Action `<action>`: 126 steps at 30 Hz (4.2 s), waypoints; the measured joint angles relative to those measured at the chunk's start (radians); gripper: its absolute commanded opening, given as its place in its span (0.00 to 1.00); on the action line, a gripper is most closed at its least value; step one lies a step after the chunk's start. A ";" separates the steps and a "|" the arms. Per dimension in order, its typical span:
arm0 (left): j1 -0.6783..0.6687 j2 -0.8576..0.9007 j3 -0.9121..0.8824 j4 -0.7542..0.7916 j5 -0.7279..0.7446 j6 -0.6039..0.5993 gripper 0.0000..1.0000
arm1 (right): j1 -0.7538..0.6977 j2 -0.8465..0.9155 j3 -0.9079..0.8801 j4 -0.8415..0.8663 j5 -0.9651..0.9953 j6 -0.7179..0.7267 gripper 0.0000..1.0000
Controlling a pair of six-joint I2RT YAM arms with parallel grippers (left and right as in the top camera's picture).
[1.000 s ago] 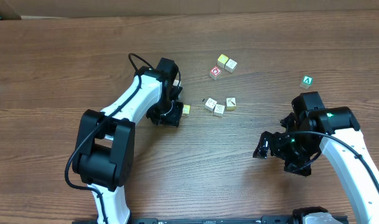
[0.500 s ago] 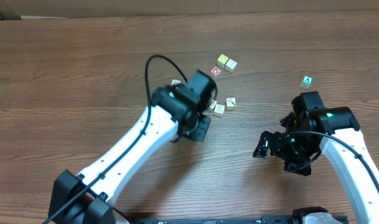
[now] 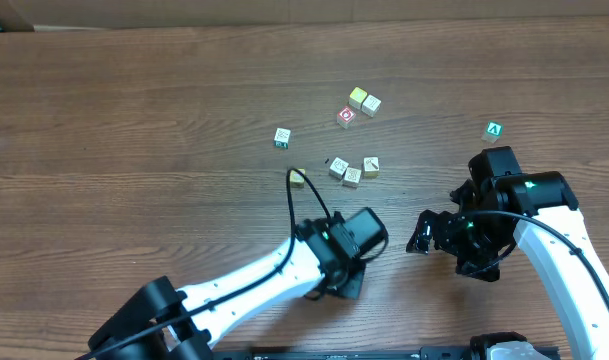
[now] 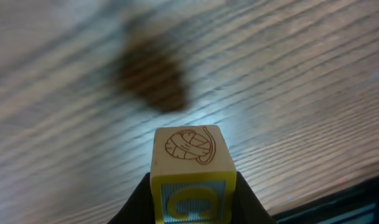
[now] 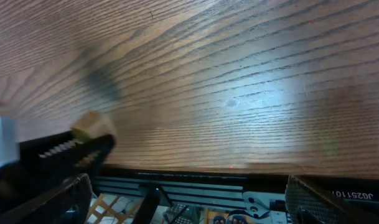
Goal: Flip 5 blocks
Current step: 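Carry the block toward the front and rotate it with the left gripper, then set the block down at front center and open the left gripper, then grasp the second yellow-faced block with the left gripper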
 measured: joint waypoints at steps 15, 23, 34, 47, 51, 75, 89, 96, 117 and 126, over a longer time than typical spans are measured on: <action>-0.014 0.000 -0.084 0.113 0.006 -0.132 0.22 | 0.000 0.000 0.000 0.000 -0.001 0.000 1.00; -0.014 0.000 -0.084 0.114 0.006 -0.133 0.34 | 0.000 0.000 0.000 0.000 0.000 0.000 1.00; -0.009 0.000 -0.084 0.140 0.001 -0.119 0.33 | 0.000 0.000 0.000 -0.007 0.000 0.000 1.00; 0.045 0.000 -0.064 0.131 0.003 -0.068 0.19 | 0.000 0.000 0.000 -0.010 0.000 0.000 1.00; 0.039 0.000 -0.064 0.121 0.002 -0.068 0.16 | 0.000 0.000 0.000 -0.010 0.000 0.000 1.00; 0.024 0.000 -0.063 0.084 -0.001 -0.208 0.13 | 0.000 0.000 0.000 -0.026 0.000 0.000 1.00; 0.024 -0.018 -0.061 0.042 -0.039 -0.204 0.30 | 0.000 0.000 0.000 -0.026 0.000 0.000 1.00; 0.027 -0.148 -0.002 -0.006 -0.106 -0.082 0.58 | 0.000 0.000 0.000 -0.025 0.000 0.000 1.00; 0.587 0.192 0.351 -0.039 -0.003 0.555 0.60 | 0.000 0.000 0.000 -0.014 0.000 0.000 1.00; 0.586 0.362 0.415 -0.043 0.027 0.637 0.60 | 0.000 0.000 0.000 -0.014 0.000 0.000 1.00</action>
